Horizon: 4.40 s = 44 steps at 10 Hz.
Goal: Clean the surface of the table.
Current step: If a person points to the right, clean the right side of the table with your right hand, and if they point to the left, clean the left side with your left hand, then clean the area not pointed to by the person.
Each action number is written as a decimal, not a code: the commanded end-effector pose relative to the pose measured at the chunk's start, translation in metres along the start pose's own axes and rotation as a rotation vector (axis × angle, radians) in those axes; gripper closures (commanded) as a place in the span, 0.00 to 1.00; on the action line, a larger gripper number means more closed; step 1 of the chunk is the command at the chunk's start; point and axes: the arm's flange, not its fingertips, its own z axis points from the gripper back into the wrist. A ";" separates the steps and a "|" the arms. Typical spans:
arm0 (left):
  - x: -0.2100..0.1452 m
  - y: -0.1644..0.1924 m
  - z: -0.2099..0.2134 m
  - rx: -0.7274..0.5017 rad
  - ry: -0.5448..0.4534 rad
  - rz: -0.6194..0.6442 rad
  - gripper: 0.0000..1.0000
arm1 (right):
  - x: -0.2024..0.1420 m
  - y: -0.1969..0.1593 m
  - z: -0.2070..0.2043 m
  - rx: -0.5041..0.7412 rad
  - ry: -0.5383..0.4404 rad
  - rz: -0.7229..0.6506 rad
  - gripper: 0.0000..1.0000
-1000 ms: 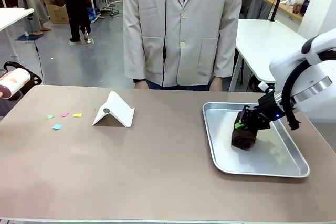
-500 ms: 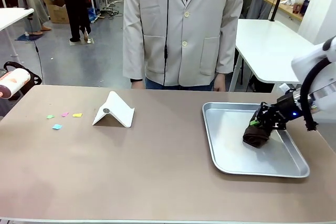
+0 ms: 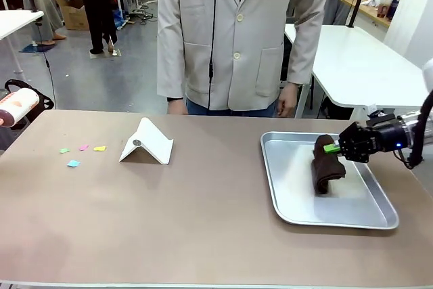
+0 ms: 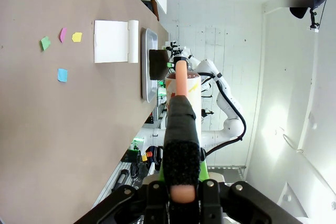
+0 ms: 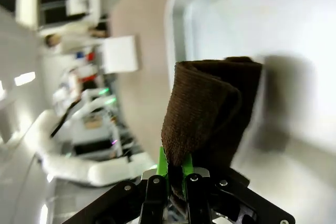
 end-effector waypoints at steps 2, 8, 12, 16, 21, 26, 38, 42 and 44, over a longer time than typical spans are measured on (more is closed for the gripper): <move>-0.003 -0.004 0.000 -0.022 -0.007 -0.010 0.97 | 0.008 -0.011 0.027 0.389 0.191 -0.024 0.89; -0.003 -0.004 0.000 -0.022 -0.007 -0.010 0.97 | -0.097 0.012 0.095 0.451 0.154 -0.104 0.89; -0.003 -0.004 0.000 -0.022 -0.007 -0.010 0.97 | -0.165 0.037 0.082 0.371 0.014 -0.077 0.89; -0.003 -0.004 0.000 -0.022 -0.007 -0.010 0.97 | -0.137 0.013 0.096 0.405 0.097 -0.080 0.89; -0.003 -0.004 0.000 -0.022 -0.007 -0.010 0.97 | -0.137 0.013 0.096 0.405 0.097 -0.080 0.89; -0.003 -0.004 0.000 -0.022 -0.007 -0.010 0.97 | -0.137 0.013 0.096 0.405 0.097 -0.080 0.89; 0.005 -0.042 -0.024 0.626 -0.201 -0.124 0.78 | -0.137 0.013 0.096 0.405 0.097 -0.080 0.89; 0.007 -0.034 -0.030 0.801 -0.164 -0.047 0.94 | -0.137 0.013 0.096 0.405 0.097 -0.080 0.89; 0.005 -0.028 -0.034 0.808 -0.127 -0.038 0.94 | -0.137 0.013 0.096 0.405 0.097 -0.080 0.89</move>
